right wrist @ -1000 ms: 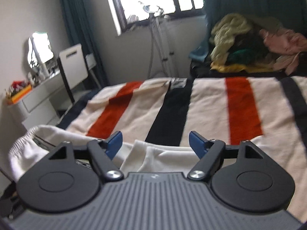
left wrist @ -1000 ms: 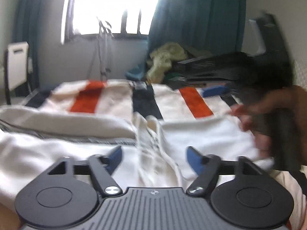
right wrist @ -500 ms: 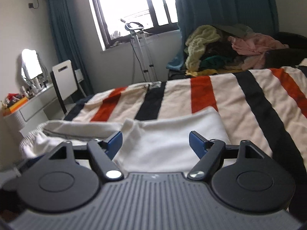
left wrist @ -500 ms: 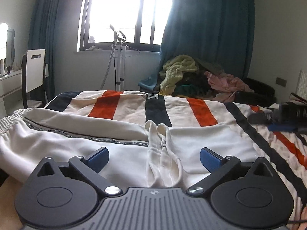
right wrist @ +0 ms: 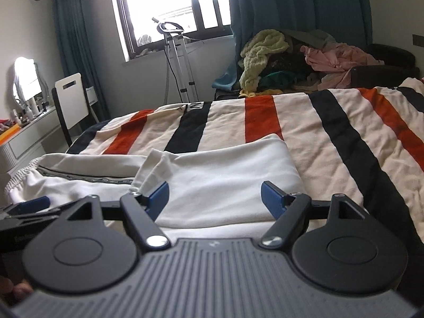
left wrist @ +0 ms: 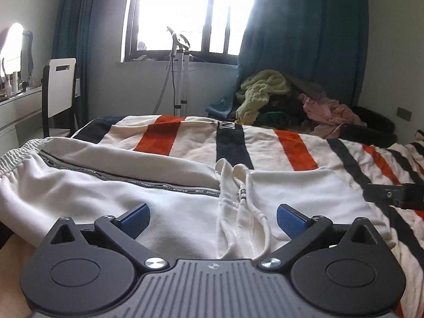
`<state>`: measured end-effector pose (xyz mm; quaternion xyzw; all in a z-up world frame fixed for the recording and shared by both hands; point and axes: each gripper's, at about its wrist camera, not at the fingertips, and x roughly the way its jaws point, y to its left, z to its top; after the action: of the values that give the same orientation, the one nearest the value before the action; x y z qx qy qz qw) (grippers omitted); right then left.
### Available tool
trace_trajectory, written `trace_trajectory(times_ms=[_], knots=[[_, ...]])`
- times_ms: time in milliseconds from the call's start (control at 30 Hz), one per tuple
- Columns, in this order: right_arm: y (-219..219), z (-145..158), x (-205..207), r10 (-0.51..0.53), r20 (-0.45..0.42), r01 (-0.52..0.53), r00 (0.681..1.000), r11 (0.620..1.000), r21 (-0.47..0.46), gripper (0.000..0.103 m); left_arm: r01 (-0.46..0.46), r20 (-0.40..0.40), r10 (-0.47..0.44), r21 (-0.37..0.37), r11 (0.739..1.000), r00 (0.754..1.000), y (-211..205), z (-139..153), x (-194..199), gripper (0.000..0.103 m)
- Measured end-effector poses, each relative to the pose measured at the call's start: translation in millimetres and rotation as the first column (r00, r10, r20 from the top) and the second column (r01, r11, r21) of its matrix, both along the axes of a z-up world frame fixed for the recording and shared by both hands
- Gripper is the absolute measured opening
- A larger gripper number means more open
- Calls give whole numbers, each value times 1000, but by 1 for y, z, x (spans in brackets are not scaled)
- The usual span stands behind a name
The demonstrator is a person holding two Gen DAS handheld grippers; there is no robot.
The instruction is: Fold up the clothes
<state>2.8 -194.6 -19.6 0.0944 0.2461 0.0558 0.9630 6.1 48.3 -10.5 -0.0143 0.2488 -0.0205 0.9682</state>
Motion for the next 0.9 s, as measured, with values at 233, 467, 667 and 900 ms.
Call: trace_trajectory(times_ms=[233, 467, 667, 900], knots=[[4, -1, -1, 3, -3, -3, 1000, 1000, 0, 78, -29, -60, 30, 27, 999, 998, 2, -8, 7, 102], [4, -5, 3, 2, -23, -2, 1000, 1000, 2, 78, -58, -91, 60, 24, 998, 994, 6, -10, 10, 102], [5, -8, 3, -9, -36, 9, 999, 1000, 1, 78, -193, -173, 169, -128, 973, 970, 44, -14, 21, 102], [4, -12, 6, -24, -56, 24, 998, 1000, 3, 78, -567, -269, 498, -396, 723, 824, 138, -19, 3, 101]])
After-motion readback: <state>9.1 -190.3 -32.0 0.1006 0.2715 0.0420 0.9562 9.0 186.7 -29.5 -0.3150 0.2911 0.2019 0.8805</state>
